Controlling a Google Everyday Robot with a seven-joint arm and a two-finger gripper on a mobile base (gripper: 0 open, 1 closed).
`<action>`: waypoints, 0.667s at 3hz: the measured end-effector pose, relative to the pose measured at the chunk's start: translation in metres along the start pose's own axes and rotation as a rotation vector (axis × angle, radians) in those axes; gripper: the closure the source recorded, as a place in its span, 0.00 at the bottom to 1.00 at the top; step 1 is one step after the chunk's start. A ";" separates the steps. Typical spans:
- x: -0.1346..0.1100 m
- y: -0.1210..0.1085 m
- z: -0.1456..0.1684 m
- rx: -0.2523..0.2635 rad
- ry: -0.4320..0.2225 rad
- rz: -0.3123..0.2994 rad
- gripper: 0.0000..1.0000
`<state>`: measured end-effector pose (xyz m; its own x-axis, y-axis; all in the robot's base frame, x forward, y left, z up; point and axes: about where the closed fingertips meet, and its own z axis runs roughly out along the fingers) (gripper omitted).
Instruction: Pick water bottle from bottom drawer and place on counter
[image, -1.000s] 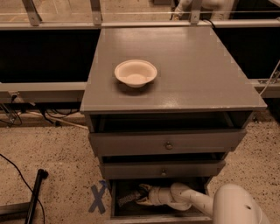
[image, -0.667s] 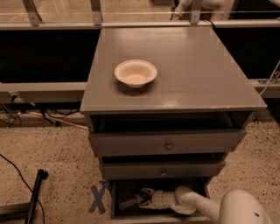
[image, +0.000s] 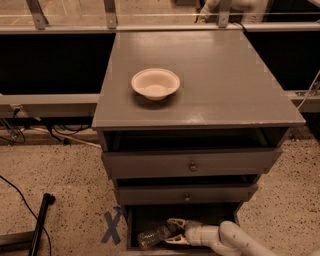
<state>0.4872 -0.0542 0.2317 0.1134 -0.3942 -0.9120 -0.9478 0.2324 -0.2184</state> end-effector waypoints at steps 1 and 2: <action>-0.040 0.002 -0.044 0.039 -0.008 -0.022 1.00; -0.085 0.001 -0.113 0.096 0.051 -0.027 1.00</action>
Offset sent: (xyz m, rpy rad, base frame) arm -0.0654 -0.0952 0.1669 -0.0941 -0.0679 -0.1340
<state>0.4433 -0.1205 0.3481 0.1207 -0.4461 -0.8868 -0.9113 0.3046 -0.2772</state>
